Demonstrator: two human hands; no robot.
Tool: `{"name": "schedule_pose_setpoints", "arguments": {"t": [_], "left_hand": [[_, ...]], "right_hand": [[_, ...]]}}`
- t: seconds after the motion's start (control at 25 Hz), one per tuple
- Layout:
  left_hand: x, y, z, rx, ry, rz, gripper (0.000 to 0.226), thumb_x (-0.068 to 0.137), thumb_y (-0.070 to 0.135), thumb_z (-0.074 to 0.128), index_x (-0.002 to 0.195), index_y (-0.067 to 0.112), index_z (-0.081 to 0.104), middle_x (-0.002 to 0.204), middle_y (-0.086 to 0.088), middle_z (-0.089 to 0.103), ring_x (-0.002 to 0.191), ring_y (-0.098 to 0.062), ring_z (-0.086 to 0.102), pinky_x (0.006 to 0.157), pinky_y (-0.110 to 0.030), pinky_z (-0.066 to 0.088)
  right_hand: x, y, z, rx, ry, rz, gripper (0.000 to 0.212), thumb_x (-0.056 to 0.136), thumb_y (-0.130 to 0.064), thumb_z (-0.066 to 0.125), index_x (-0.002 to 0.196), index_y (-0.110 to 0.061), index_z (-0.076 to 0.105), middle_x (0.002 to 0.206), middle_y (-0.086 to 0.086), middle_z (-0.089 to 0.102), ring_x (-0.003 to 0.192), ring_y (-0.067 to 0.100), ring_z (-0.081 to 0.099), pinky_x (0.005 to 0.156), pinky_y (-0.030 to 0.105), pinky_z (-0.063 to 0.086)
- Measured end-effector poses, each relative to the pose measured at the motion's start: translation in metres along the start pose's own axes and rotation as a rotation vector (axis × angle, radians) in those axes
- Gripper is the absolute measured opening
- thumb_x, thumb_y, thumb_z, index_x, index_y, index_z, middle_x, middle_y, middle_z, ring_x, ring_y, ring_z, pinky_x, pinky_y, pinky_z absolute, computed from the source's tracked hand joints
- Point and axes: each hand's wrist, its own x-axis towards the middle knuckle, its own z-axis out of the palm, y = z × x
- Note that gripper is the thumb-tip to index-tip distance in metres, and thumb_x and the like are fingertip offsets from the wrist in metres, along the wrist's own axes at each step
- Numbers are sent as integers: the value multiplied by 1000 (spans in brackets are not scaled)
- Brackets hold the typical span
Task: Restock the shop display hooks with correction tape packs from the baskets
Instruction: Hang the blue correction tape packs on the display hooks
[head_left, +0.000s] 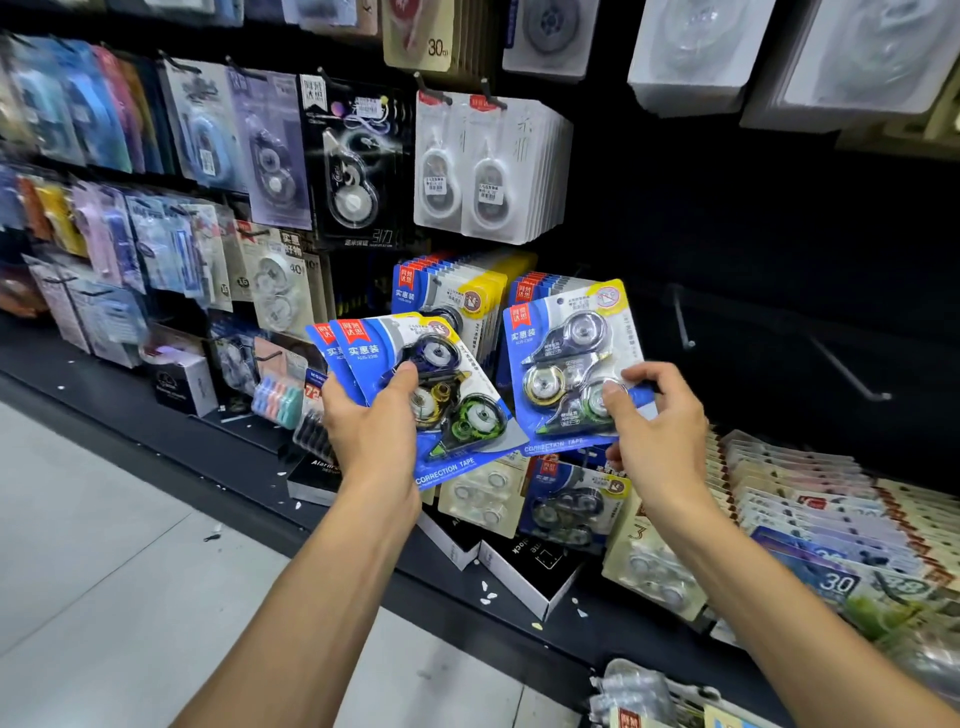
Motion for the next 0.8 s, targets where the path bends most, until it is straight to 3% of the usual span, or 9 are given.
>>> {"name": "schedule_pose_setpoints", "arguments": {"t": [0.12,0.28,0.4,0.52,0.6,0.72,0.8], "left_hand": [[-2,1,1,-12,-12,-2,48,89,17,74,133,23,57,111,0,75,97,-25,74,86,-53,61],[-2,1,0,-6,-8,-5,45,89,18,75,131,24,58,109,1,75,96,-25,74,86,-54,61],[-1,2,0,-8,-3,-5,42,90,18,75,129,23,59,108,0,75,94,-25,74,84,-53,62],[0,2,0,-9,0,5,43,90,18,74,130,22,59,109,0,74,95,-24,74,86,-52,61],[0,2,0,-17,6,4,40,90,17,74,127,22,60,109,0,74,95,-24,74,86,-52,61],[-1,3,0,-21,18,3,32,89,17,74,119,23,63,106,0,75,94,-25,74,86,-53,61],[-2,4,0,-28,19,0,31,89,17,74,117,23,63,106,0,75,94,-26,74,86,-54,61]], "right_hand": [[-1,3,4,-12,-50,-21,8,93,-28,68,90,-35,65,91,-10,66,60,20,62,51,33,52],[-4,3,12,10,-9,9,7,88,-44,67,94,-47,67,99,-14,68,86,33,69,75,51,60],[-10,5,11,36,39,35,7,91,-43,64,95,-48,67,106,-12,67,96,38,68,81,57,58],[-14,6,10,13,-44,38,18,92,-41,60,101,-55,65,112,-18,64,104,38,66,90,59,55],[-14,1,11,-3,-96,36,22,90,-40,59,104,-56,64,117,-21,62,103,35,66,90,56,55],[-13,-5,15,23,-96,72,25,94,-29,60,104,-52,63,124,-12,59,83,30,67,79,53,59],[-14,-6,17,50,-39,90,23,89,-32,61,98,-53,64,121,-7,63,87,32,68,80,53,59]]}}
